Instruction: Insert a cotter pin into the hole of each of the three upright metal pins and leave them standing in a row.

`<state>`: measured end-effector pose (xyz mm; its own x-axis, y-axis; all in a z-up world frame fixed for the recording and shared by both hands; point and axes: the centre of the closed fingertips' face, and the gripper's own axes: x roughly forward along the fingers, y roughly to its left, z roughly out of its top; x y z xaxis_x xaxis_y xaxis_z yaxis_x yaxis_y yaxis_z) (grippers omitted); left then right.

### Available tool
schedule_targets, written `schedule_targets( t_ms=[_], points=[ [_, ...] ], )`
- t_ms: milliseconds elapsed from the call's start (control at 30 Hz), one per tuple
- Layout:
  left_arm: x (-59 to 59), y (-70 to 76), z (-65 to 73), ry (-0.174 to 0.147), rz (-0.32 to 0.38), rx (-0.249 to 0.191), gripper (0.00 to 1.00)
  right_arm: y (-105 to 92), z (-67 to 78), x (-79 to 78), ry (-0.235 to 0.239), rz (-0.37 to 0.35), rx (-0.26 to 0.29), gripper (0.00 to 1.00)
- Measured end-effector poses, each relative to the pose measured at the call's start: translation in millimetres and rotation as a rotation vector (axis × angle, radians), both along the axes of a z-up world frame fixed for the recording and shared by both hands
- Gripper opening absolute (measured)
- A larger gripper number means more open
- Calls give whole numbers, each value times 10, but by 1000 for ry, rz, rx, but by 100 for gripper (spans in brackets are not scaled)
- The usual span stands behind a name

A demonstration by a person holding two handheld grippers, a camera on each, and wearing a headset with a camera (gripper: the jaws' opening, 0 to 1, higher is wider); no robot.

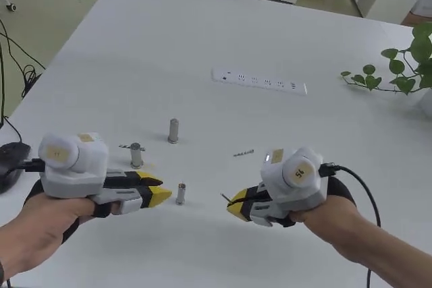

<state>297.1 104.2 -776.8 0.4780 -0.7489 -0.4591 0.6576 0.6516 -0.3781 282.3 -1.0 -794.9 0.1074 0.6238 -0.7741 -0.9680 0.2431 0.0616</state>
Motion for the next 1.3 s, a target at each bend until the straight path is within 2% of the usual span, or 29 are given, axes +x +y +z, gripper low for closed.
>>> schedule_targets(
  t_ms=[67, 133, 233, 333, 567, 767, 833, 933, 1300],
  points=[
    [-9, -7, -60, 2, -3, 14, 19, 5, -18, -16, 5, -9, 3, 2],
    [-8, -4, -122, -5, -10, 44, 20, 7, -35, -28, 6, -19, 2, 2],
    [9, 0, -176, -16, -8, 67, 20, 4, -69, -30, 9, -36, 1, 2],
    [35, -11, -223, -15, -6, 71, 20, 20, -98, -30, 23, -64, 9, 2],
    [93, -54, -356, -16, -9, 88, 20, 97, -155, -58, 31, -78, 0, 2],
    [136, -95, -416, -18, -17, 92, 20, 135, -200, -35, 40, -106, -3, 2],
    [153, -107, -448, -24, -25, 107, 20, 142, -216, -24, 42, -115, -8, 2],
    [162, -148, -493, -17, -37, 106, 20, 153, -238, 4, 44, -127, -13, 2],
    [224, -240, -549, -27, -66, 106, 20, 269, -296, 65, 65, -150, -31, 2]
  ],
)
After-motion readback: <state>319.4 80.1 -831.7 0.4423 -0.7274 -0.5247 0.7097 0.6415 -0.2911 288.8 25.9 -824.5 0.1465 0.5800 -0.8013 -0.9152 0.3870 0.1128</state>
